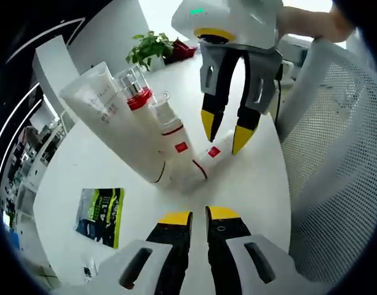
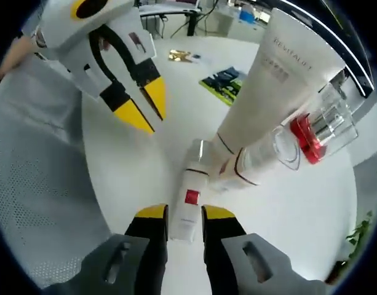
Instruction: Arrange the skincare products in the storage area until every visible bottle or jar stands upright without overlapping.
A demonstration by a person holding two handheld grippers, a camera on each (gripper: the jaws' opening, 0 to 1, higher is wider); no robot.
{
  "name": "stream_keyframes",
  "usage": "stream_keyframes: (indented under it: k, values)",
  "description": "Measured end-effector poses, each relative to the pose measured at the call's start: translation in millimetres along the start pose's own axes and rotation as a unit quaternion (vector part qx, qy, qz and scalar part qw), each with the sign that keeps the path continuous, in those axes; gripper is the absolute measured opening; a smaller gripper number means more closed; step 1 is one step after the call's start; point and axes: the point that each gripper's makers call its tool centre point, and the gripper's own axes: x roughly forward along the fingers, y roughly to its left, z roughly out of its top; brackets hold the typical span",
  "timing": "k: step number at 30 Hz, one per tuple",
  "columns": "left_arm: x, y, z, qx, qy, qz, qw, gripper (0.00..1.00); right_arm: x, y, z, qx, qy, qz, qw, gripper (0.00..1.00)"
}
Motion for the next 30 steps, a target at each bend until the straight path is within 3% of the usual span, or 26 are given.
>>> stream_keyframes:
  k: [10, 17, 23, 27, 30]
  values:
    - [-4, 2.2, 2.7, -0.074, -0.012, -0.01, 0.9971, 0.13, 14, 5, -0.8, 0.028, -0.003, 0.008, 0.9996, 0.19]
    - [-2, -6.2, -7.7, -0.126, 0.007, -0.034, 0.9914, 0.15, 16, 13, 11.0, 0.044, -0.023, 0.02, 0.9986, 0.18]
    - [-7, 1.3, -12.9, -0.198, 0.002, -0.037, 0.9796, 0.15, 4, 13, 24.6, 0.078, -0.065, 0.032, 0.9943, 0.17]
    - [-5, -3.0, -19.6, -0.249, 0.005, -0.06, 0.9666, 0.13, 1, 13, 24.5, 0.078, -0.071, 0.028, 0.994, 0.16]
    - [-2, -12.3, -21.7, -0.283, 0.006, -0.085, 0.9554, 0.13, -5, 13, 30.5, 0.1, -0.094, 0.033, 0.9899, 0.16]
